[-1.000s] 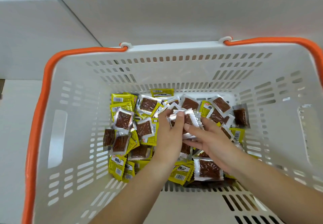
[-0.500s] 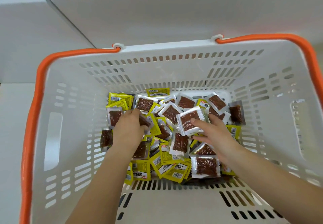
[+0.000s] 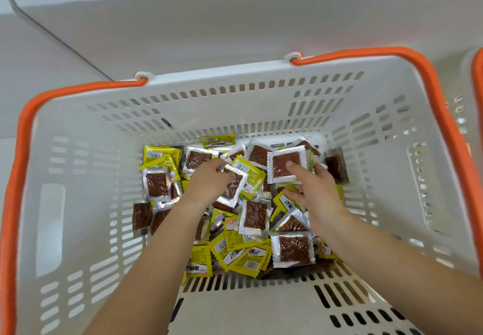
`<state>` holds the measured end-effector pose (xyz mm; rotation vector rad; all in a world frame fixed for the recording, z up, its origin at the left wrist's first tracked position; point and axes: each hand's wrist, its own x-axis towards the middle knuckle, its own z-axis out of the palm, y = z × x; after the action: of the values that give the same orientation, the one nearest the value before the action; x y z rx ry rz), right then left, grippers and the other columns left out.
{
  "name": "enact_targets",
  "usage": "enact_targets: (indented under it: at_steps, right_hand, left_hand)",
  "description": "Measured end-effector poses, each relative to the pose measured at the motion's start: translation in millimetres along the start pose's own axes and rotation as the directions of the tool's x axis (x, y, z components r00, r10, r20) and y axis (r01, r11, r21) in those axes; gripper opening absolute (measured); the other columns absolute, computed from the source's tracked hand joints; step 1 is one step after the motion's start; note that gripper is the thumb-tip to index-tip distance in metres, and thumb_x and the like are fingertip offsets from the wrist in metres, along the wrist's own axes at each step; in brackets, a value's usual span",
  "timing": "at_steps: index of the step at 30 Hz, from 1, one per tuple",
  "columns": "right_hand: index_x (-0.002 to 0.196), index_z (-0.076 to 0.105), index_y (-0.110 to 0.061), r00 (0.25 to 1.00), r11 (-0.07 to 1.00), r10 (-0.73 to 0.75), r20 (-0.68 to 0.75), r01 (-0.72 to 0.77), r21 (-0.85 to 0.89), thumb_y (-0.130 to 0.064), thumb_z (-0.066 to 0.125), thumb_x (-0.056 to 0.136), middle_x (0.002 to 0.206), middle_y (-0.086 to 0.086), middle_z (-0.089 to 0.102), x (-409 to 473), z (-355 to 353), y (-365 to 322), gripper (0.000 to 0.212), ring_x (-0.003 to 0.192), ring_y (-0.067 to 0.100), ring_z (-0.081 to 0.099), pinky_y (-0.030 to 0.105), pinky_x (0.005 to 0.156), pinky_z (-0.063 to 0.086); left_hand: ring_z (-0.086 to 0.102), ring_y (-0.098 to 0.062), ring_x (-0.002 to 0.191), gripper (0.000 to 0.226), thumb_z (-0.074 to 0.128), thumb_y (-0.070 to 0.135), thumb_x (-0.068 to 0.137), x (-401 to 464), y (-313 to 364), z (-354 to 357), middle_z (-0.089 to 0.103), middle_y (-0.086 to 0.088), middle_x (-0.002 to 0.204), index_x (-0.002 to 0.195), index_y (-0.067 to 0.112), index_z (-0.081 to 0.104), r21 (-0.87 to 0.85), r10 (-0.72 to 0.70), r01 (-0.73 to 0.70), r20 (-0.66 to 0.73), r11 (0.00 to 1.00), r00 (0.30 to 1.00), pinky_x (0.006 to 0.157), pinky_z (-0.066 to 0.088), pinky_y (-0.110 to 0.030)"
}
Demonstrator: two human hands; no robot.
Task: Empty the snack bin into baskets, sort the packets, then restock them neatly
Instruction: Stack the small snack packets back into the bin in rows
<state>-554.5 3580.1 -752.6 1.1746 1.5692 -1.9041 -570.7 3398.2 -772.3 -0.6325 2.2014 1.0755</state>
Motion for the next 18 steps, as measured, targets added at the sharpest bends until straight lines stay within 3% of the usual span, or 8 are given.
enact_targets:
  at_steps: [3,5,7,10,12,14,16,18]
  right_hand:
    - [0.148,0.03,-0.018,1.0,1.0,0.012,-0.003,-0.012,-0.01,-0.026,0.067,0.088,0.146,0.001,0.042,0,1,0,0.072,0.074,0.007,0.061,0.037,0.099,0.049]
    - [0.149,0.027,-0.017,1.0,1.0,0.003,-0.012,-0.003,0.002,-0.024,0.067,0.088,0.147,0.001,0.041,-1,2,1,0.073,0.077,0.006,0.059,0.033,0.096,0.05]
    - [0.15,0.026,-0.017,1.0,1.0,0.007,-0.015,-0.006,0.014,-0.023,0.067,0.088,0.147,0.001,0.04,1,0,2,0.074,0.08,0.007,0.058,0.03,0.09,0.052]
    - [0.145,0.035,-0.015,1.0,1.0,0.014,0.011,-0.014,0.015,-0.023,0.067,0.087,0.142,0.002,0.045,3,-2,3,0.066,0.094,0.016,0.059,0.024,0.073,0.055]
    - [0.126,0.049,-0.017,0.999,1.0,0.019,0.047,-0.018,-0.025,-0.022,0.066,0.088,0.127,0.003,0.054,4,-2,0,0.042,0.099,0.021,0.057,0.024,0.064,0.055]
    - [0.109,0.046,-0.026,0.991,0.997,0.052,0.122,-0.044,-0.068,-0.019,0.066,0.088,0.106,0.002,0.056,3,-2,-5,0.03,0.09,0.021,0.056,0.029,0.066,0.056]
    - [0.116,0.044,-0.031,0.963,0.99,0.1,0.249,-0.073,-0.117,-0.018,0.065,0.088,0.101,0.002,0.055,3,-2,-12,0.037,0.082,0.021,0.058,0.03,0.061,0.053]
    - [0.13,0.042,-0.032,0.917,0.985,0.147,0.37,-0.104,-0.136,-0.018,0.06,0.09,0.115,0.003,0.056,2,-2,-20,0.046,0.08,0.024,0.062,0.028,0.055,0.051]
  left_hand:
    - [0.04,-0.015,0.067,0.007,0.057,0.015,0.091,-2,2,6,0.045,-0.004,0.084,0.091,0.008,0.058,0.128,0.105,-0.099,-0.042,0.987,0.994,0.052,0.026,-0.02]
    - [0.033,-0.017,0.062,0.028,0.058,0.018,0.091,-3,0,11,0.035,-0.001,0.069,0.069,0.013,0.041,0.23,0.192,-0.174,-0.056,0.957,0.98,0.051,0.022,-0.026]
    - [0.043,-0.021,0.074,0.021,0.058,0.019,0.092,-8,-1,13,0.045,0.0,0.073,0.074,0.014,0.049,0.287,0.285,-0.246,-0.102,0.926,0.953,0.06,0.028,-0.03]
    - [0.053,-0.018,0.1,0.013,0.062,0.014,0.09,-15,-6,10,0.058,-0.003,0.104,0.103,0.01,0.064,0.205,0.343,-0.297,-0.247,0.932,0.906,0.079,0.034,-0.02]
    - [0.057,-0.003,0.094,0.012,0.064,0.011,0.088,-24,-5,-1,0.06,0.007,0.097,0.097,0.019,0.064,0.084,0.36,-0.353,-0.345,0.932,0.867,0.073,0.033,-0.01]
    - [0.058,0.007,0.086,0.02,0.065,0.007,0.087,-39,1,-12,0.063,0.016,0.089,0.091,0.027,0.062,-0.038,0.414,-0.461,-0.383,0.886,0.826,0.073,0.037,-0.005]
    - [0.06,0.005,0.091,0.017,0.066,0.004,0.086,-53,2,-21,0.067,0.013,0.093,0.093,0.02,0.068,0.019,0.571,-0.612,-0.385,0.79,0.725,0.083,0.04,-0.008]
    - [0.06,0.0,0.101,0.015,0.063,0.005,0.087,-60,-2,-26,0.069,0.01,0.101,0.095,0.013,0.073,0.228,0.767,-0.739,-0.302,0.634,0.566,0.093,0.039,-0.013]
